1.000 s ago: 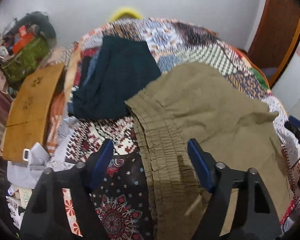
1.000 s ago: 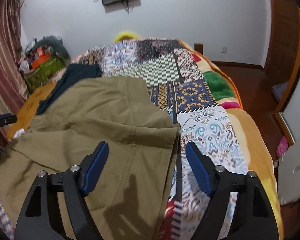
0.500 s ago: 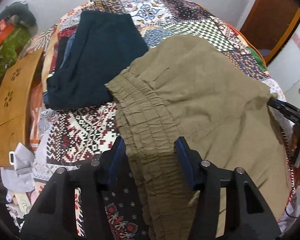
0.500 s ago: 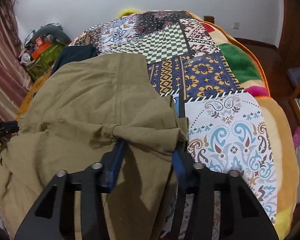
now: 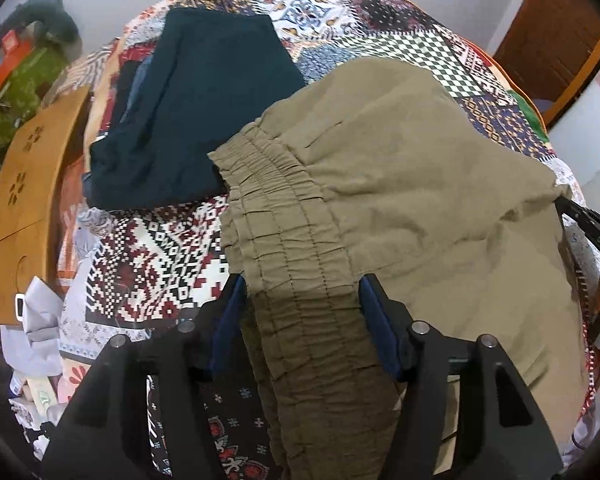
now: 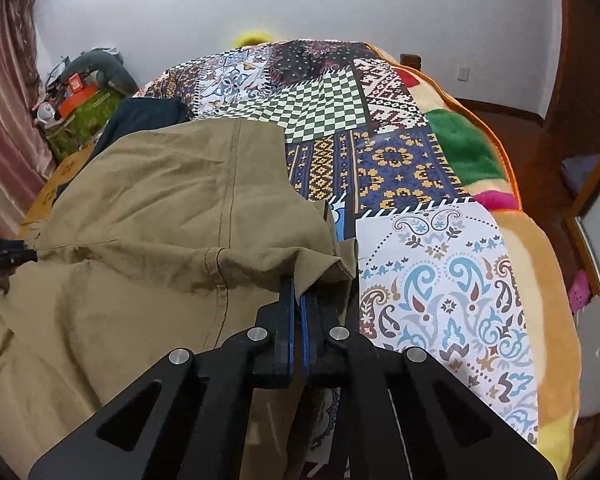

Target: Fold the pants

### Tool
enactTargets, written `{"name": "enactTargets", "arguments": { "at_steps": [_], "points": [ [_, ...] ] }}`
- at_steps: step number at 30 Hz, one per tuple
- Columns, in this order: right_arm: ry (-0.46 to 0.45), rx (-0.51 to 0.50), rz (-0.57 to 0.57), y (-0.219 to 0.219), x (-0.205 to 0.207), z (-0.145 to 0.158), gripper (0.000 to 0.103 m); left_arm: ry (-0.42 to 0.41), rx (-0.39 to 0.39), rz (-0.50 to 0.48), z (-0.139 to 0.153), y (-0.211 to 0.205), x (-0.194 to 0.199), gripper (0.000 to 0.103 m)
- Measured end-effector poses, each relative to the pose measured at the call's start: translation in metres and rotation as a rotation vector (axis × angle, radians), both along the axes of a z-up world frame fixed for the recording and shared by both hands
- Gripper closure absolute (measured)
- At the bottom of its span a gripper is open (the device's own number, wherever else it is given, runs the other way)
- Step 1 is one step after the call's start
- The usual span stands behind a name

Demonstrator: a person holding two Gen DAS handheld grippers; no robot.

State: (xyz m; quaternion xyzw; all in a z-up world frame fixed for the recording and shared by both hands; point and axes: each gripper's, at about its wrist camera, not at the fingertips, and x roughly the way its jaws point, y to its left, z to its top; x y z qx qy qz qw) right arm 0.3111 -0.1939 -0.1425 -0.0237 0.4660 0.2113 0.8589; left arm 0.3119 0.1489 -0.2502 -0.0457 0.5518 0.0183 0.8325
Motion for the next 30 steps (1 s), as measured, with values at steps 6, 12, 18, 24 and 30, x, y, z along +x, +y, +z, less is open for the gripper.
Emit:
{"name": "enactTargets", "arguments": {
  "at_steps": [6,12,18,24,30],
  "points": [
    [0.035,-0.024,-0.002,0.005,0.006,-0.013,0.102,-0.028,0.005,0.027,-0.003,0.009,-0.005,0.043],
    [0.047,-0.017,-0.006,0.006,0.004,-0.014,0.101,-0.041,0.015,0.016,-0.002,0.008,-0.007,0.043],
    [0.021,0.018,-0.023,-0.004,-0.003,0.005,0.099,-0.073,0.058,-0.002,0.021,0.005,-0.013,0.044],
    [-0.029,0.072,-0.053,-0.018,-0.005,0.033,0.096,-0.139,0.018,0.036,0.056,0.022,-0.012,0.043],
    [-0.063,0.077,-0.064,-0.014,0.009,0.046,0.073,-0.141,-0.004,0.040,0.064,0.029,0.006,0.033]
  ]
}}
